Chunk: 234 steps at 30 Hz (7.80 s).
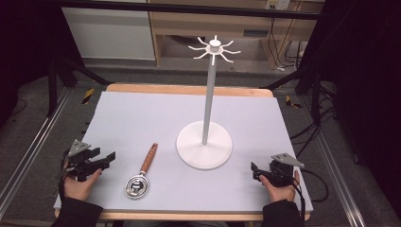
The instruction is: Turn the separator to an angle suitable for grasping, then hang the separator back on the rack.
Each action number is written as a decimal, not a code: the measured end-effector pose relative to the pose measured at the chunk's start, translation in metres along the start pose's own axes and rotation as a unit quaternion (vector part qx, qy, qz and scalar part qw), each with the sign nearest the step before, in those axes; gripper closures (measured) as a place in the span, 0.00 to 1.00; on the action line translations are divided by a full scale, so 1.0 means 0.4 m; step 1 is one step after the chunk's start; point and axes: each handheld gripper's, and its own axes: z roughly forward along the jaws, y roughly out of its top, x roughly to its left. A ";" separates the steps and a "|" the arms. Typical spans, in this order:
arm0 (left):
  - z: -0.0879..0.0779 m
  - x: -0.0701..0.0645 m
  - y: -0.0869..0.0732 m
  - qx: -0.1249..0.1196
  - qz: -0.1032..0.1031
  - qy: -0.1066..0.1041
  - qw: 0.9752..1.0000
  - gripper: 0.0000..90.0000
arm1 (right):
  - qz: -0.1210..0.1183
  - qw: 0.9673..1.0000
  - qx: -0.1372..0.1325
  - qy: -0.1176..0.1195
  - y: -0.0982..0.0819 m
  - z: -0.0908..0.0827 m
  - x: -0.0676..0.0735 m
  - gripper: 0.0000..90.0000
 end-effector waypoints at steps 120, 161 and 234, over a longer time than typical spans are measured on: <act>0.175 -0.262 0.095 0.215 0.180 -0.052 0.958 0.59 | -0.001 1.000 0.024 0.018 -0.007 -0.007 -0.006 0.23; 0.238 -0.280 0.137 0.280 0.184 -0.057 0.940 0.71 | 0.006 0.999 0.028 0.029 -0.003 -0.007 -0.009 0.28; -0.040 -0.251 0.225 -0.062 0.093 -0.112 0.987 0.75 | 0.001 0.999 0.020 0.026 -0.005 -0.012 -0.011 0.27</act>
